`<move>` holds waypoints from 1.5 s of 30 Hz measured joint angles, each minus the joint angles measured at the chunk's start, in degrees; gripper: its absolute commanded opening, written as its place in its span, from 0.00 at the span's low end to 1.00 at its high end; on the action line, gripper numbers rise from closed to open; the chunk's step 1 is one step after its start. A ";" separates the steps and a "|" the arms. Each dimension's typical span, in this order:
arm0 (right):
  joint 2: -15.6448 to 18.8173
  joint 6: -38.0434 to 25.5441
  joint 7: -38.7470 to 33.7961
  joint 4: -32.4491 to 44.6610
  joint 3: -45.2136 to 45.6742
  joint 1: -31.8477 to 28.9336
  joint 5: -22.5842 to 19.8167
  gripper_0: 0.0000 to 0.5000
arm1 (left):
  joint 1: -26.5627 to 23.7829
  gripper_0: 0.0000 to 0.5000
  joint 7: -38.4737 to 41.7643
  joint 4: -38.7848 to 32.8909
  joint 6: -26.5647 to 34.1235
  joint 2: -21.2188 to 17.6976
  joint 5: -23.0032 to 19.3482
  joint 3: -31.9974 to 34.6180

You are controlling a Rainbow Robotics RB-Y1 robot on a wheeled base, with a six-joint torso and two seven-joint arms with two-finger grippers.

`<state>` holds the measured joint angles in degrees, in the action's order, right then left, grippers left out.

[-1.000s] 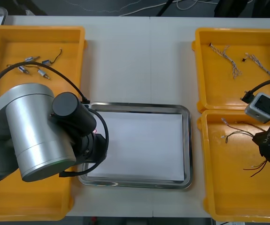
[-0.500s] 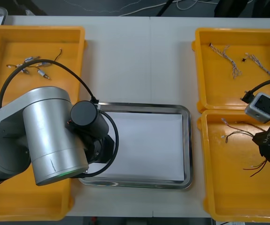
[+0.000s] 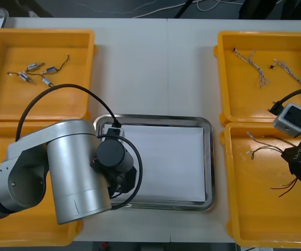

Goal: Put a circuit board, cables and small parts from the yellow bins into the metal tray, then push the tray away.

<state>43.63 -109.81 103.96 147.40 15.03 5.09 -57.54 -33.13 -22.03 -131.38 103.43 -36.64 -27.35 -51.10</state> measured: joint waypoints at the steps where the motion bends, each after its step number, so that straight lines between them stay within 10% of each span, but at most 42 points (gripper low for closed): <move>1: 0.00 0.00 0.00 0.00 0.00 0.00 0.00 0.00 | 0.00 0.00 0.00 0.08 -0.13 0.11 0.27 -0.32; 45: 0.00 0.00 0.00 0.00 0.00 0.02 0.00 0.00 | -0.03 0.00 0.00 9.18 -5.52 5.11 8.26 -9.25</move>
<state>43.63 -109.81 103.96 147.39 15.02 5.11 -57.54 -33.16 -22.03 -122.21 97.91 -31.53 -19.09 -60.35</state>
